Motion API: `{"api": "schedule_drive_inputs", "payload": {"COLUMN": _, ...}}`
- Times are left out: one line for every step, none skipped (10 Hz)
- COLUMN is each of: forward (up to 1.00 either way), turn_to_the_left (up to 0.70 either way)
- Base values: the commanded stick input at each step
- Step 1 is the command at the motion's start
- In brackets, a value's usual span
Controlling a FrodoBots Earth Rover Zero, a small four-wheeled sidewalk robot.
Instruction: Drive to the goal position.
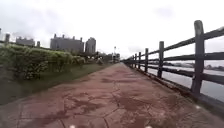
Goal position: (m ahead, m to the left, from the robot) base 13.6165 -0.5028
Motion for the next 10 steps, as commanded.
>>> {"api": "schedule_drive_inputs", "payload": {"forward": 0.00, "turn_to_the_left": -1.00}}
{"api": "schedule_drive_inputs", "payload": {"forward": 0.00, "turn_to_the_left": -1.00}}
{"api": "schedule_drive_inputs", "payload": {"forward": 0.00, "turn_to_the_left": -1.00}}
{"api": "schedule_drive_inputs", "payload": {"forward": 0.00, "turn_to_the_left": -1.00}}
{"api": "schedule_drive_inputs", "payload": {"forward": 0.00, "turn_to_the_left": -1.00}}
{"api": "schedule_drive_inputs", "payload": {"forward": 0.00, "turn_to_the_left": -1.00}}
{"api": "schedule_drive_inputs", "payload": {"forward": 0.87, "turn_to_the_left": -0.37}}
{"api": "schedule_drive_inputs", "payload": {"forward": 1.00, "turn_to_the_left": -0.10}}
{"api": "schedule_drive_inputs", "payload": {"forward": 1.00, "turn_to_the_left": 0.10}}
{"api": "schedule_drive_inputs", "payload": {"forward": 1.00, "turn_to_the_left": 0.12}}
